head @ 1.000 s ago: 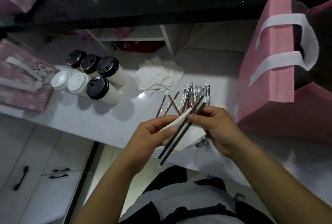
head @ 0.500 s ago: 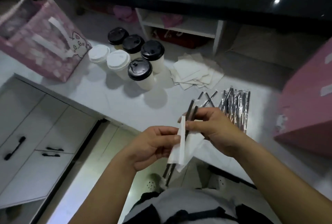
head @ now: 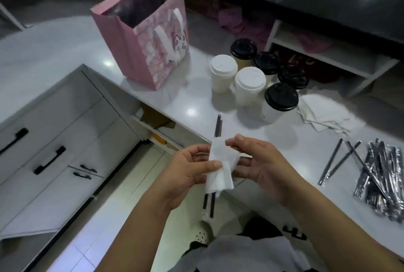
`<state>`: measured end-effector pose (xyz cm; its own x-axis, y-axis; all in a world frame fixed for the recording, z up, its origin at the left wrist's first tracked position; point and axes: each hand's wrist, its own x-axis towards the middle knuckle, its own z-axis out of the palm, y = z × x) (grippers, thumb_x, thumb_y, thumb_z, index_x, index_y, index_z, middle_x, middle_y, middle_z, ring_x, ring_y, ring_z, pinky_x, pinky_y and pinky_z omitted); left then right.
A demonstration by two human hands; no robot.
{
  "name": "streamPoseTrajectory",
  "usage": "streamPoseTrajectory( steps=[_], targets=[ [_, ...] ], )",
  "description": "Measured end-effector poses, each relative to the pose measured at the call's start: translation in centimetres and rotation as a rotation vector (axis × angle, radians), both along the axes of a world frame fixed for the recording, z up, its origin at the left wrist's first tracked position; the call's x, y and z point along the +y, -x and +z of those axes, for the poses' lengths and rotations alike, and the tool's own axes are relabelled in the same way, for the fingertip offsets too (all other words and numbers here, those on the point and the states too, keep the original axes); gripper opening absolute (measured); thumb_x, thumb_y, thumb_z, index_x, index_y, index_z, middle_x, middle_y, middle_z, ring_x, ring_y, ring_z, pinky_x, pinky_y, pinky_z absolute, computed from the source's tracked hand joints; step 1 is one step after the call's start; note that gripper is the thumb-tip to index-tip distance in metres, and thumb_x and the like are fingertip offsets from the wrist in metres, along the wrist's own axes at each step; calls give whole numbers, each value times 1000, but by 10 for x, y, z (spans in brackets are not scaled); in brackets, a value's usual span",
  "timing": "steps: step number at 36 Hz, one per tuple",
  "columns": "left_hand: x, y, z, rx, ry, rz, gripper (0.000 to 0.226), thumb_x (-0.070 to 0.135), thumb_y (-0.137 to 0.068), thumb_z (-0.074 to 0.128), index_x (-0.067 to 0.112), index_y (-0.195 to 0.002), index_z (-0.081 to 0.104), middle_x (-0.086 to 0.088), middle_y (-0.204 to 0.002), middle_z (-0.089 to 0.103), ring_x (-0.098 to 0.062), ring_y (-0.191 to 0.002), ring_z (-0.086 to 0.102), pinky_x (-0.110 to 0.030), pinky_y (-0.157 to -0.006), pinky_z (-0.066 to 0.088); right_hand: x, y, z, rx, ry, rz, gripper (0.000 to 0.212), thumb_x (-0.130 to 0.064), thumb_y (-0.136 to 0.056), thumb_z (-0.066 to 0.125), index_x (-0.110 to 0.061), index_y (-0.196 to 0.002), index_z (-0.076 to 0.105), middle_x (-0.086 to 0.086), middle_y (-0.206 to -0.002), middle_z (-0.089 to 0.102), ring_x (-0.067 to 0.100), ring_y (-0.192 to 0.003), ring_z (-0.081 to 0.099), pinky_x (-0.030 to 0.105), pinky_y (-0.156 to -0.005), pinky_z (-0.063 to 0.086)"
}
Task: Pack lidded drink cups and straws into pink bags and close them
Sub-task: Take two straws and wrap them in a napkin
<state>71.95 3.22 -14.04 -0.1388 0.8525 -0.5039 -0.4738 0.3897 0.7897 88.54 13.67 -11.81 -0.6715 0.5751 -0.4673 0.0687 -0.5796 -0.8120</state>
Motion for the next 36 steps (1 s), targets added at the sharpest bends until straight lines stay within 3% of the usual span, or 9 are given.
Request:
streamPoseTrajectory(
  steps=[6,11,17,20,24,27,29,32,36],
  targets=[
    [0,49,1,49,-70,110,52,14,-64,85,14,-113,69,-15,-102,75,-30,-95,74,-36,-76,61,-15,52,6,-75,-54,52,42,-36,-75,80,-9,-108,76,20,-104,74,36,-97,72,37,-81,58],
    [17,87,4,152,-132,92,45,17,-64,92,29,-103,72,-11,-91,75,-21,-88,73,-28,-75,58,6,100,15,-36,-60,60,38,-31,-77,79,-6,-105,76,24,-103,73,38,-95,71,34,-76,58],
    [47,154,31,406,-180,137,45,34,-61,91,33,-102,73,-21,-86,63,-38,-86,67,-52,-83,61,43,176,20,79,-171,113,23,-23,-83,77,-5,-97,78,25,-98,73,40,-93,70,37,-80,56],
    [69,193,56,476,-199,68,45,24,-67,89,33,-108,72,-11,-92,70,-28,-90,73,-48,-83,61,71,212,35,164,-217,111,21,-21,-79,78,-5,-92,78,23,-90,74,36,-85,69,40,-78,52],
    [103,246,103,563,-296,-74,49,26,-69,87,34,-114,71,-6,-101,72,-24,-95,72,-35,-81,61,122,247,69,297,-282,39,21,-19,-76,81,-5,-92,79,16,-89,75,27,-83,72,29,-73,55],
    [130,288,132,766,-402,37,37,28,-75,81,30,-111,73,-3,-96,74,-17,-89,72,-22,-78,57,166,265,93,393,-328,-101,17,-22,-68,78,-14,-82,81,4,-79,76,18,-73,72,27,-69,57],
    [146,316,140,927,-413,122,32,27,-79,80,31,-110,72,0,-97,74,-17,-92,72,-27,-82,57,193,278,104,448,-384,-161,16,-23,-67,75,-17,-81,82,-2,-76,75,12,-71,70,23,-67,56],
    [168,354,140,1140,-294,183,34,28,-81,81,38,-111,70,15,-107,71,-6,-105,67,-30,-89,57,222,297,115,500,-490,-151,15,-19,-76,71,-20,-86,82,-8,-80,75,4,-76,70,16,-69,53],
    [198,383,128,1261,-71,0,56,43,-78,81,58,-122,50,37,-118,47,19,-105,44,-23,-89,40,241,320,120,400,-682,-86,16,-14,-79,70,-15,-92,78,4,-93,71,9,-85,67,20,-76,52]
  ],
)
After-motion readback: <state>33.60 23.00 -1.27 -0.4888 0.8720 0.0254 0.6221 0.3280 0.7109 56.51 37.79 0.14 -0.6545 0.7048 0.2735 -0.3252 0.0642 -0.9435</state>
